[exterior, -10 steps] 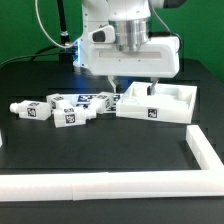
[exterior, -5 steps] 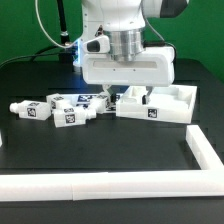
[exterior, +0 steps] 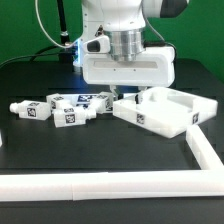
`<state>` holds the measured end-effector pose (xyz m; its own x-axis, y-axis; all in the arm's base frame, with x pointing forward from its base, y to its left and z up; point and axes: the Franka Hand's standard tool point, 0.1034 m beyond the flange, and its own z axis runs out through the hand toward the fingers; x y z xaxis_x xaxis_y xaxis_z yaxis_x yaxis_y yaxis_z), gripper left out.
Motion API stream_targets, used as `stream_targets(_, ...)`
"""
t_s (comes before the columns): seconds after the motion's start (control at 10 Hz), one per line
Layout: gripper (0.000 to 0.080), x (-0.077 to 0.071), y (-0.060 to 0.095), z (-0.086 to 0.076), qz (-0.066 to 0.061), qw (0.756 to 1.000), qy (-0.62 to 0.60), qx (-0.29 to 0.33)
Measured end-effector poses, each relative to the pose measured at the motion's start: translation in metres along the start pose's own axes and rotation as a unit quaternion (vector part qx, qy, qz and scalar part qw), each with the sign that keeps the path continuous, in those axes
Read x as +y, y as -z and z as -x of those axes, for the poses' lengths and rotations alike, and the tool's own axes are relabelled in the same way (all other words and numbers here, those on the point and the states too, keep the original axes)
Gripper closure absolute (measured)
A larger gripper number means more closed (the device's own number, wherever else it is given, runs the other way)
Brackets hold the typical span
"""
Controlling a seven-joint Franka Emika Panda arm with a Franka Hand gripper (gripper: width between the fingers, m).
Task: Assemble one leg
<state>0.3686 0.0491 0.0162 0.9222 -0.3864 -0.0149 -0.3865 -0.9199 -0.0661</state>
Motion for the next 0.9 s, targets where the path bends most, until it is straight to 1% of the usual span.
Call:
stream_targets(0.1, 0.0655, 0.000, 0.000, -0.001, 0.000, 1.000, -0.001, 0.001)
stream_targets(0.2, 0.0655, 0.000, 0.000, 0.000, 0.000, 1.000, 0.002, 0.000)
stream_targets(0.3, 0.0741, 0.000, 0.000, 0.000, 0.000, 1.000, 0.001, 0.000)
stream_targets(0.7, 0.0743, 0.000, 0.000, 0.000, 0.000, 1.000, 0.001, 0.000)
stream_targets(0.8, 0.0743, 0.001, 0.001, -0.001, -0.001, 1.000, 0.005, -0.010)
stream_targets(0.9, 0.0743, 0.000, 0.013, -0.011, -0.010, 0.999, 0.004, -0.030)
